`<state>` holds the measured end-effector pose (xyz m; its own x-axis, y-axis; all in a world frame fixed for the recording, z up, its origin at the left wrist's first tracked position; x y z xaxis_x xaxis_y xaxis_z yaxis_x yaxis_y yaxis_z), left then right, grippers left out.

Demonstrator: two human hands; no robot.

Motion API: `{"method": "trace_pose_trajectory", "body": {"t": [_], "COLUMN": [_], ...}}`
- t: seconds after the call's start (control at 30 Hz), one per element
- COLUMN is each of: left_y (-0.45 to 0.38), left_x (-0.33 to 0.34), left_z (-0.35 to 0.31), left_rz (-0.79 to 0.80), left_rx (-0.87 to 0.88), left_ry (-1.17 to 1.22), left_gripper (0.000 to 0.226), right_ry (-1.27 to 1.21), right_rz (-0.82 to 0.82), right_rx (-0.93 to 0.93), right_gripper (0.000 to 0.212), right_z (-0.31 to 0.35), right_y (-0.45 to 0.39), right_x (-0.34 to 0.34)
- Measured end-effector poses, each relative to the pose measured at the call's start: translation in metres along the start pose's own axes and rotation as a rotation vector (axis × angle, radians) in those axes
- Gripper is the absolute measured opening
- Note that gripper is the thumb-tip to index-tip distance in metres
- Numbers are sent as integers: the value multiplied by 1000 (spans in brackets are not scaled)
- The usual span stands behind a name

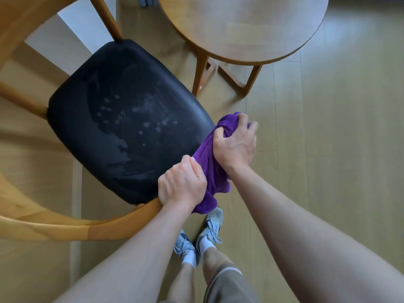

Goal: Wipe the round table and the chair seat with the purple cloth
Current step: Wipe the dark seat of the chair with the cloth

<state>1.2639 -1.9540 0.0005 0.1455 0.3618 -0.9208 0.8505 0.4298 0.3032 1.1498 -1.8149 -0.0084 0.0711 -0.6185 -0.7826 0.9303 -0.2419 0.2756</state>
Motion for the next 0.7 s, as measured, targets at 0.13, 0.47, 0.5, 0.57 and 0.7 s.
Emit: {"method": "trace_pose_trajectory", "body": {"t": [0.13, 0.47, 0.5, 0.57, 0.7], "left_y": [1, 26, 31, 41, 51], "left_x": [3, -20, -21, -18, -14], "left_z": [4, 64, 81, 114, 138], "left_rz": [5, 61, 74, 108, 42], "left_rx": [6, 62, 42, -10, -22], "left_ry": [14, 81, 33, -38, -59], "left_gripper": [32, 44, 41, 41, 40], "right_ry": [290, 423, 439, 453, 349], "right_rz": [150, 88, 88, 86, 60], "right_rx": [-280, -413, -432, -452, -498], "right_gripper": [21, 33, 34, 38, 39], "right_z": [25, 35, 36, 36, 22], "right_y": [-18, -19, -18, -11, 41], "right_x": [3, 2, 2, 1, 6]}}
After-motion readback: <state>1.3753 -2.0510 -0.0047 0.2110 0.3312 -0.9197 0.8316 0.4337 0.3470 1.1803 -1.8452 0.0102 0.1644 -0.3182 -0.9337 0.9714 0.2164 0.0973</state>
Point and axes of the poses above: each hand's wrist, its own y-axis away from the middle knuckle, its own x-axis out of the palm, z = x × y, the point moved 7 cm from there along -y, towards the middle knuckle, and after that the axes turned 7 degrees about -y, right-handed, at the moved point
